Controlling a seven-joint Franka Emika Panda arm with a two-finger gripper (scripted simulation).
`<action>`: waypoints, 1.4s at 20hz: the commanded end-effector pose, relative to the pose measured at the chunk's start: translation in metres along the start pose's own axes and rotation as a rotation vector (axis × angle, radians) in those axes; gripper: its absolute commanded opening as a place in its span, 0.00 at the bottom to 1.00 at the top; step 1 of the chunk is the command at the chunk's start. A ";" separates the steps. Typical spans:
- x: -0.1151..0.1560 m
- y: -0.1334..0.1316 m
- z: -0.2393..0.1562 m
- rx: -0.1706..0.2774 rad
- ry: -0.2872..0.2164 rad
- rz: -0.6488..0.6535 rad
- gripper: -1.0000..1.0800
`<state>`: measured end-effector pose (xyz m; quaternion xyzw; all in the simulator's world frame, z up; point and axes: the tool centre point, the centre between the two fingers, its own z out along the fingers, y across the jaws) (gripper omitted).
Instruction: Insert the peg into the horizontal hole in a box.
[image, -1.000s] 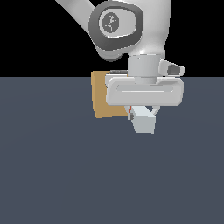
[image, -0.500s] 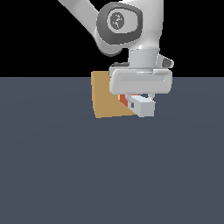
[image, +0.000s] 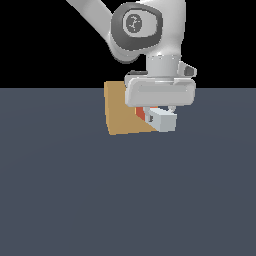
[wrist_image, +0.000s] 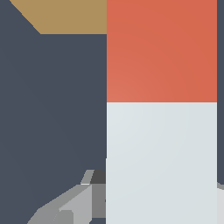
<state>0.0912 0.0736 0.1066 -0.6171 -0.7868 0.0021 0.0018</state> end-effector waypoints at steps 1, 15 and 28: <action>-0.001 0.002 -0.006 -0.009 -0.001 -0.001 0.00; 0.056 0.000 -0.004 -0.006 -0.001 -0.001 0.00; 0.117 0.002 -0.005 -0.009 -0.001 -0.001 0.00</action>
